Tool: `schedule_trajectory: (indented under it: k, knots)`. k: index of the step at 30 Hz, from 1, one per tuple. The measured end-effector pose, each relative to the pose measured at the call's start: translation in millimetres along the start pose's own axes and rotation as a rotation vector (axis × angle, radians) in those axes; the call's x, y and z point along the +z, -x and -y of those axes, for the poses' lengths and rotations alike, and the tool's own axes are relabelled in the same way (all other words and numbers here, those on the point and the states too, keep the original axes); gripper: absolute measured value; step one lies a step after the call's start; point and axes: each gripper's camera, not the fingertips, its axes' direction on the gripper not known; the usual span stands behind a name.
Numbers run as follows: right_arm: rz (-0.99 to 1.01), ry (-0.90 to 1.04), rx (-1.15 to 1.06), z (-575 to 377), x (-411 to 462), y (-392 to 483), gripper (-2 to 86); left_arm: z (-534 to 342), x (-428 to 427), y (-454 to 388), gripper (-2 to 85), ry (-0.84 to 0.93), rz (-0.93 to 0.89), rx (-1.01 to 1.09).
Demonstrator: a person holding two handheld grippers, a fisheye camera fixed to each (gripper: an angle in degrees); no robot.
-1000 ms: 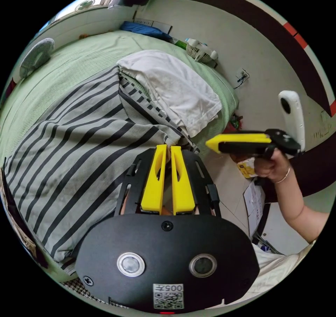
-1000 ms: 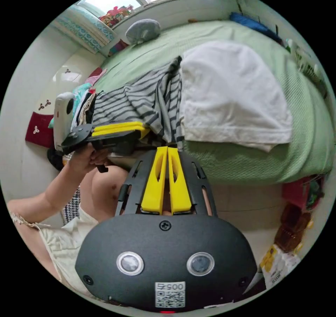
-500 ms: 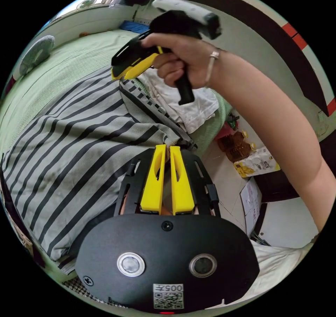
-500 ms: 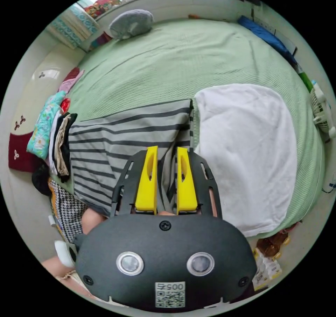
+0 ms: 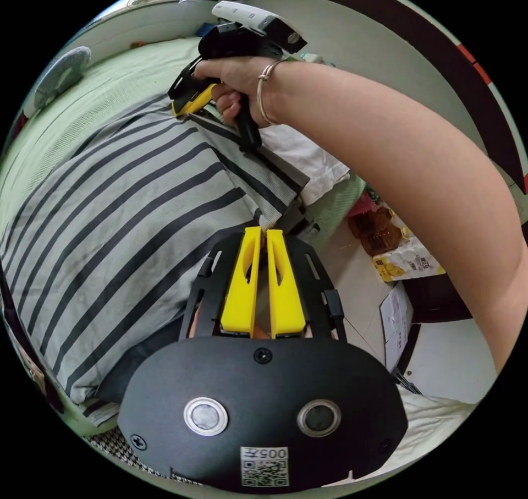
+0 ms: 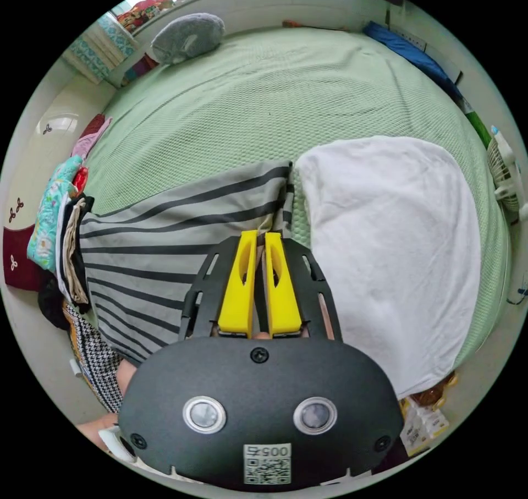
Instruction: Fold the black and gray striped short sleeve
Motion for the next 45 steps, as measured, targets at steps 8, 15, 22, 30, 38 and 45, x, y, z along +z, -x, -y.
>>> schedule_trajectory:
  k: [8,15,22,30,38,45]
  knots:
    - [0.108,-0.068,-0.056,-54.3,-87.2,10.3,-0.7,-46.9,-61.8,-6.3,-0.2,-0.091,-0.034,-0.019]
    - [0.017,-0.111,-0.133,-155.2,-94.8,78.2,0.6,-114.1,-144.7,81.2,-0.7,-0.188,0.187,-0.323]
    - [-0.125,-0.027,-0.059,-205.7,-50.1,124.0,-1.0,-176.9,-155.3,186.3,-0.7,-0.129,0.314,-0.655]
    - [-0.026,-0.023,-0.087,-227.6,-85.5,120.6,-1.3,-194.9,-156.3,164.2,-0.5,-0.099,0.394,-0.617]
    - [-0.053,-0.244,-0.058,-279.6,-190.7,67.2,-1.2,-112.1,-135.5,12.0,1.1,-0.104,0.160,-0.189]
    - [-0.200,-0.237,0.018,-298.9,-224.8,13.6,-0.8,-58.5,-57.4,-67.0,18.1,-0.063,0.079,-0.060]
